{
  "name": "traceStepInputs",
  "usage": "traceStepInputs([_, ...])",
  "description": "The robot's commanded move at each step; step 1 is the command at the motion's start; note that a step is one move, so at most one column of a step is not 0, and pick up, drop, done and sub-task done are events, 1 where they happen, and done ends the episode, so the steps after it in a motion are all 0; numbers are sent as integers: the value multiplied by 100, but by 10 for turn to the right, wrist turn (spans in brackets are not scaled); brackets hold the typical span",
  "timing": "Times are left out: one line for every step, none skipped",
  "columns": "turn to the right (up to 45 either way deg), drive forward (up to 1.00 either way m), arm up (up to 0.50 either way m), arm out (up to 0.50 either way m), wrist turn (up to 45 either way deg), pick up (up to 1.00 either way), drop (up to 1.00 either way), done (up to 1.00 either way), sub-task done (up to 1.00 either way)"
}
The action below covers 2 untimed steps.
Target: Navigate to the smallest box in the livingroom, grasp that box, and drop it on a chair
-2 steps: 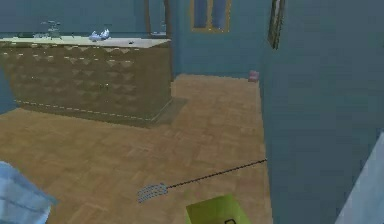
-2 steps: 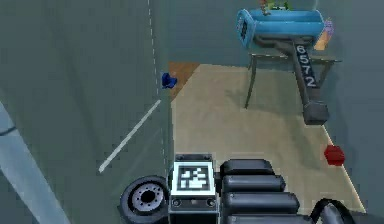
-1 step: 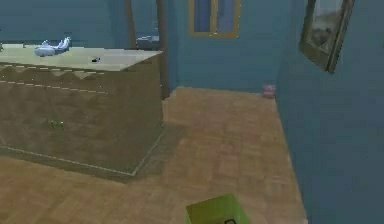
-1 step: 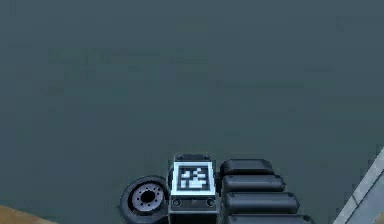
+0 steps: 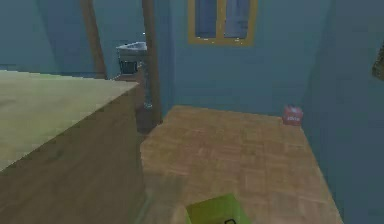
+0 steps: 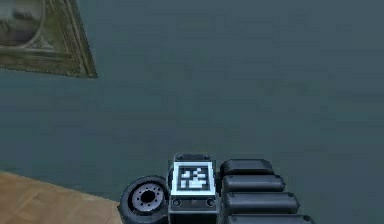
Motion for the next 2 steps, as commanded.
traceStepInputs([30, 0, 0, 0, 0, 0, 0, 0, 0])
traceStepInputs([0, 100, 0, 0, 0, 0, 0, 0, 0])
